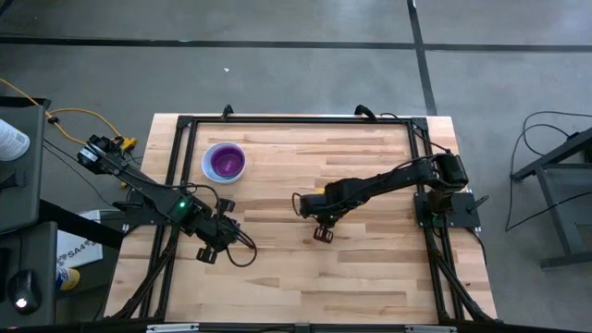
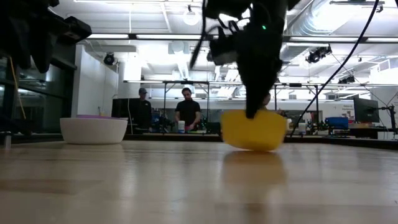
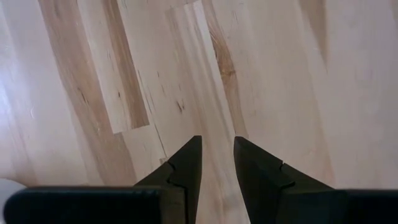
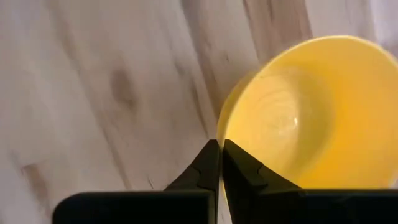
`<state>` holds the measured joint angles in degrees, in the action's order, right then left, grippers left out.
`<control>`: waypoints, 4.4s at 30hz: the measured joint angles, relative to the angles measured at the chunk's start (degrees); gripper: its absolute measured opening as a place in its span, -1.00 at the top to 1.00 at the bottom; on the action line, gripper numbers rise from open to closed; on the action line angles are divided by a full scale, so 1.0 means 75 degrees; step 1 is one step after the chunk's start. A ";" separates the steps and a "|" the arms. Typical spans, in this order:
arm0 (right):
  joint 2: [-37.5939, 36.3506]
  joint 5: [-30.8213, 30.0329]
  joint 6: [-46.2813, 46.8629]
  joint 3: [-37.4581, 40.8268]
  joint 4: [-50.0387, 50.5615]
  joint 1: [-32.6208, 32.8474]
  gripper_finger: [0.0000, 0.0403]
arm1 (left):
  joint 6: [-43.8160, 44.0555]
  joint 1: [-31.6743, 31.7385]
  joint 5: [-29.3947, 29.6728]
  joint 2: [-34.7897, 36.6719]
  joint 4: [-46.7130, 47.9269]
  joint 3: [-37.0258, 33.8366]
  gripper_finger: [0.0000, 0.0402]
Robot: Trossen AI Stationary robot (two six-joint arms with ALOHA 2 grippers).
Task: Nest bowls inside each other
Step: Stack the yellow bowl on top of the violet bowl
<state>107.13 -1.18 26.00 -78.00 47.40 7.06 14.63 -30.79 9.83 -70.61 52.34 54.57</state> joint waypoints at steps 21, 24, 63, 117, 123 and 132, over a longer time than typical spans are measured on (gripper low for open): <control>0.0000 0.0398 -0.4291 -0.1025 0.0303 -0.0959 0.98 | 0.0787 0.1434 0.0860 0.0003 0.0233 0.0000 0.54; 0.0000 0.0607 -0.4624 -0.1025 0.0515 -0.0843 0.98 | 0.0500 0.1697 0.0860 0.0003 0.0222 0.0000 0.54; 0.0065 0.1437 -0.5674 -0.2341 0.0040 0.0975 0.98 | -0.5974 0.2503 -0.0504 0.0003 -0.2872 0.0000 0.54; 0.0638 0.1350 -0.9095 -0.2334 0.0248 0.1009 0.98 | -0.8688 0.2503 -0.2856 -0.0472 -0.4025 -0.0006 0.54; 0.0638 0.1350 -0.9225 -0.2334 0.0142 0.1009 0.98 | -0.8932 0.2503 -0.2839 -0.0585 -0.3880 -0.0006 0.54; 0.0638 0.1347 -0.9259 -0.2337 -0.0093 0.1009 0.98 | -0.9777 0.2503 -0.2656 -0.0997 -0.3742 -0.0007 0.54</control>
<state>111.92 8.93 -43.44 -95.53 46.71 14.63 -58.69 -12.01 -10.09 -78.08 24.27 54.51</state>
